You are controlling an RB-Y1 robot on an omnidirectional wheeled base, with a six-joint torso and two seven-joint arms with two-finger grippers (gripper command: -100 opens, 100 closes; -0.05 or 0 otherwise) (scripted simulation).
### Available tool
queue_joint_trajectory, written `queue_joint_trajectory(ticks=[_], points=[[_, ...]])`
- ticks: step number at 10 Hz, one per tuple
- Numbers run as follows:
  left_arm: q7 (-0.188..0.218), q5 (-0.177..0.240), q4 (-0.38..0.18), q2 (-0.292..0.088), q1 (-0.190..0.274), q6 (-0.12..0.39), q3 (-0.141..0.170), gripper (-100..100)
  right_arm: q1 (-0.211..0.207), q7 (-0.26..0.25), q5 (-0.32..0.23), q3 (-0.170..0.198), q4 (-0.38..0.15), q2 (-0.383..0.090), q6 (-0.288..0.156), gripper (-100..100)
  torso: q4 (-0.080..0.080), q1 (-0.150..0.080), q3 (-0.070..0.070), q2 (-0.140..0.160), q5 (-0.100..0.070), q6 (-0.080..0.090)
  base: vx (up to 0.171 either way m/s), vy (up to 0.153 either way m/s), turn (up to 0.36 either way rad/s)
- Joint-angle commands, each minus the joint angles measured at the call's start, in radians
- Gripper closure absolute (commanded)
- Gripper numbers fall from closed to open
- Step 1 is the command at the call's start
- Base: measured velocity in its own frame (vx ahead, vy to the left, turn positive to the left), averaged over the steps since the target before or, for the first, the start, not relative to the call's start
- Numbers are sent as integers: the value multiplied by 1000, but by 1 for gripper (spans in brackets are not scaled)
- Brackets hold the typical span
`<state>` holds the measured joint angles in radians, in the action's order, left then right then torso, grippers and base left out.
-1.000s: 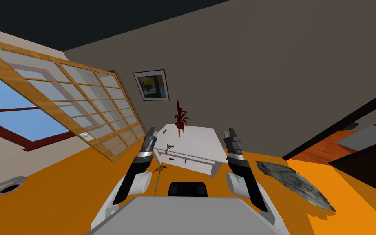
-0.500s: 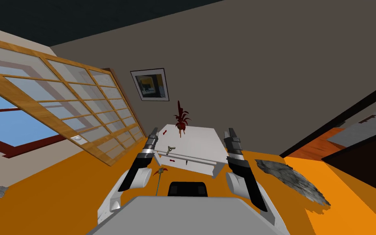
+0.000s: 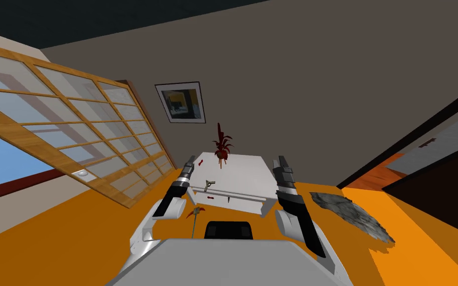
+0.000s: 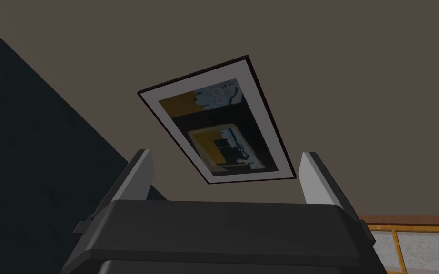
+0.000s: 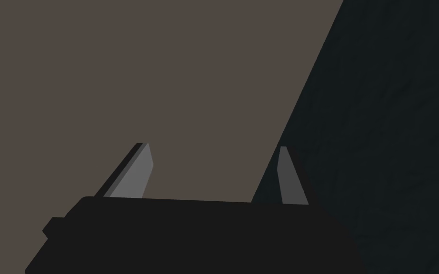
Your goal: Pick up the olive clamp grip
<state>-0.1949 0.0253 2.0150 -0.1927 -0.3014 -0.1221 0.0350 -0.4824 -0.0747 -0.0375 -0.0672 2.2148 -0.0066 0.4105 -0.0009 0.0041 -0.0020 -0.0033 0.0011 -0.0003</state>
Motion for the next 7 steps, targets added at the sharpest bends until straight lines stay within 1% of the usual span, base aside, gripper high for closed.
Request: queue_joint_trajectory(ticks=[1, 2, 3, 4, 5, 6, 7], points=[[-6, 10, -43, -14, 39, 50, 11, -100, 0, 0, 0, 0, 0, 0, 0, 0, 0, 0, 0, 0, 0, 0, 26, 69, -63], [-6, 10, -43, -14, 39, 65, 11, -100, 0, 0, 0, 0, 0, 0, 0, 0, 0, 0, 0, 0, 0, 0, 20, 70, -47], [-12, 18, -79, -24, 75, 104, 20, -100, 0, 0, 0, 0, 0, 0, 0, 0, 0, 0, 1, 1, 0, 0, 25, 97, -77], [-12, 18, -85, -24, 75, 115, 20, -100, 0, 0, 0, 0, 0, 0, 0, 0, 0, 2, 0, 1, 0, 0, 27, 86, -50], [-20, 26, -121, -32, 112, 160, 29, -100, 0, 0, 0, 0, 0, 0, 0, 0, 0, 1, 0, 1, 0, 0, 20, 84, -93], [-20, 26, -129, -32, 112, 167, 29, -100, 0, 0, 0, 0, 0, 0, 0, 0, 0, 1, 1, 1, 0, 0, 29, 73, -44], [-28, 35, -174, -40, 149, 200, 37, -100, 0, 0, 0, 0, 0, 0, 0, 0, 0, 1, 0, 1, 0, 0, 41, 97, -82]])
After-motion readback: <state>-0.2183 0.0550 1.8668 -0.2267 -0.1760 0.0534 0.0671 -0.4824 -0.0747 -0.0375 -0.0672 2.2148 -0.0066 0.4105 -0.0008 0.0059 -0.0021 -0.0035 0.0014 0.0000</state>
